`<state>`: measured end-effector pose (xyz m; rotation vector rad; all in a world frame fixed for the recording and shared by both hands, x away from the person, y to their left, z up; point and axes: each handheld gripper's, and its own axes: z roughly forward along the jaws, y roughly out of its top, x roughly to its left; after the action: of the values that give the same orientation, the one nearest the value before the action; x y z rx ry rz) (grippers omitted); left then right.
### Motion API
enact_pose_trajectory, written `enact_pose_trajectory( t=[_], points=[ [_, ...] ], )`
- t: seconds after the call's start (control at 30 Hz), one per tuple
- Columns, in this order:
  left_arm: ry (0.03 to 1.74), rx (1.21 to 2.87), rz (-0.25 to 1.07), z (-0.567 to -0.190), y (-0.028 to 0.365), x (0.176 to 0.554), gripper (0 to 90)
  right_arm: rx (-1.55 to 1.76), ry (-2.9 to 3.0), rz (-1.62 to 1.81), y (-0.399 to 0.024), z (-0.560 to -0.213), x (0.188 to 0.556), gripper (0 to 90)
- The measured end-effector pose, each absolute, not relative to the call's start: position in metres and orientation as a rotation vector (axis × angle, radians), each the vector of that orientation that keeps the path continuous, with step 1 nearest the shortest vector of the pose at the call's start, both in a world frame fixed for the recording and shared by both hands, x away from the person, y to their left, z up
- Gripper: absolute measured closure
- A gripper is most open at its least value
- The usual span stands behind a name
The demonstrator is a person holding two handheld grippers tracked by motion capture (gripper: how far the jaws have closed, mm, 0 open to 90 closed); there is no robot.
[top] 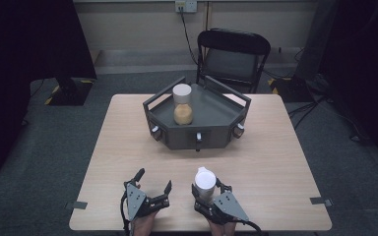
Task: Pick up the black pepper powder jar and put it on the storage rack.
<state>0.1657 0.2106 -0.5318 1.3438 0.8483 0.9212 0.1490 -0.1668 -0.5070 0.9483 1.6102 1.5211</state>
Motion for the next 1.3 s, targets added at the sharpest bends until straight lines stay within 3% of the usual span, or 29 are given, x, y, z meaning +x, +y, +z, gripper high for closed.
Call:
enact_pose_trajectory(
  t=[1.3],
  points=[
    [0.848, 1.344, 0.921, -0.532, 0.211, 0.166, 0.2, 0.969, 1.621, 1.526, -0.173, -0.486, 0.155, 30.2]
  ],
)
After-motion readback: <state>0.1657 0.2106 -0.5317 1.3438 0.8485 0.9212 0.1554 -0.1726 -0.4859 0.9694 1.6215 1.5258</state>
